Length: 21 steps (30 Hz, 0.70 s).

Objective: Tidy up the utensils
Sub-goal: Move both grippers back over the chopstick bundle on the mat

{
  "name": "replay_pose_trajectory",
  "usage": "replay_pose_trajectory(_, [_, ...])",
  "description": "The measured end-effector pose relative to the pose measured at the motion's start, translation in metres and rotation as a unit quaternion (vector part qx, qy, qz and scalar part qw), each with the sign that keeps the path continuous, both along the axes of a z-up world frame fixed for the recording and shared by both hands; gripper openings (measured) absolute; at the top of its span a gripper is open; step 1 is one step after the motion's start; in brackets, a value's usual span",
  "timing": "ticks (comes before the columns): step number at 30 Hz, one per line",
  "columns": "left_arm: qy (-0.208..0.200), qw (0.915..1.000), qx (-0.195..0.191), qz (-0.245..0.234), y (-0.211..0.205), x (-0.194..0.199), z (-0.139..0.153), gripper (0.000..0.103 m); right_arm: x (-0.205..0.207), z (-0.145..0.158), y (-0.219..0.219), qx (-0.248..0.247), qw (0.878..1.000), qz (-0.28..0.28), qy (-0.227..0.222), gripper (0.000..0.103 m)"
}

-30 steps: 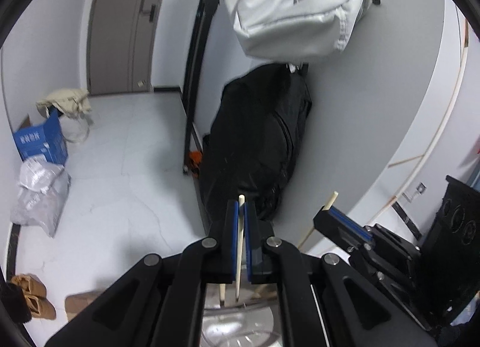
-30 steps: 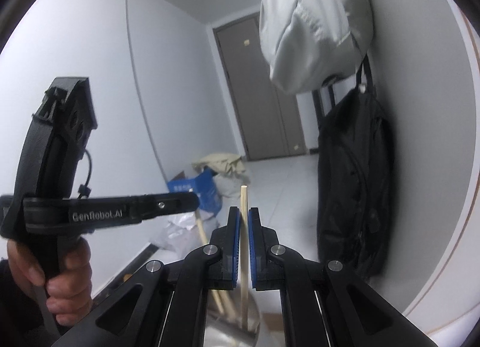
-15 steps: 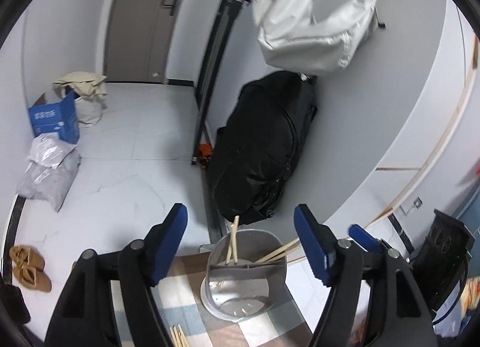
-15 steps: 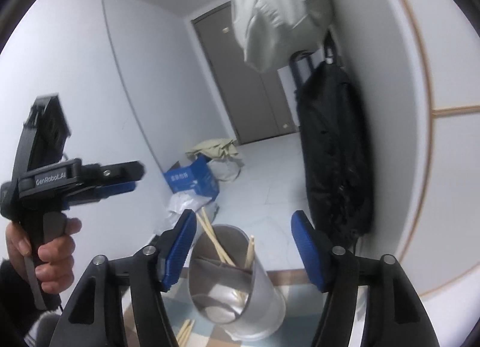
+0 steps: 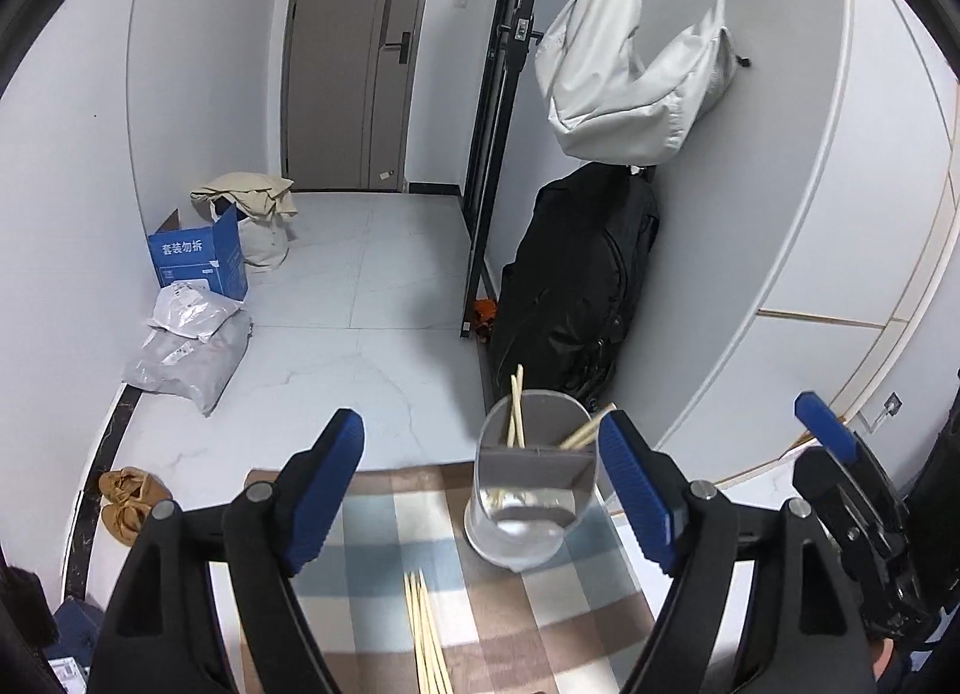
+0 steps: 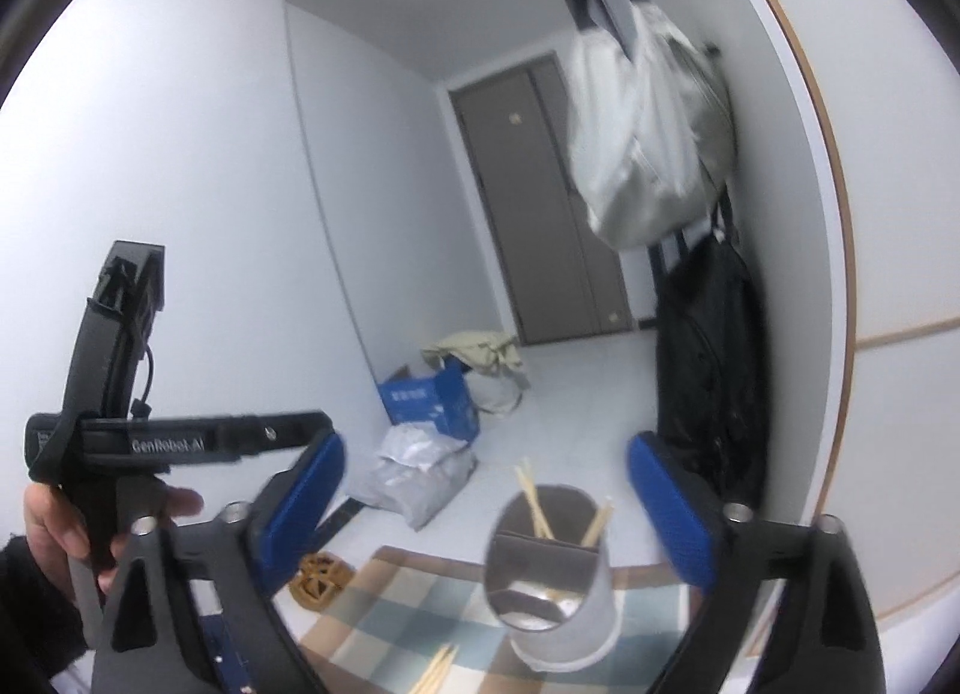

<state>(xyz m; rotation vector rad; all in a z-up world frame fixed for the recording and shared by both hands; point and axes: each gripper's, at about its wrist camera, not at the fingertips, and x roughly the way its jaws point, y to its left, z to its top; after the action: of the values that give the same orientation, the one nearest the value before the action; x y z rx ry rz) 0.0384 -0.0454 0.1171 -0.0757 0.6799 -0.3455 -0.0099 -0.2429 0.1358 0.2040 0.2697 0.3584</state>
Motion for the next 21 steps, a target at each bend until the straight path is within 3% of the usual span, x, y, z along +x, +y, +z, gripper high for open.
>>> replay_pose_trajectory(11, [0.001, 0.9996, -0.007, 0.028, 0.018, -0.044, -0.013, 0.081, -0.053, -0.008, 0.021, -0.012, 1.0, 0.015, -0.002, 0.103])
replay_pose_trajectory(21, [0.031, 0.9988, -0.004, 0.037, 0.033, -0.075, -0.057, 0.082, -0.091, -0.053, 0.037, -0.047, 0.997, 0.041, 0.049, 0.103])
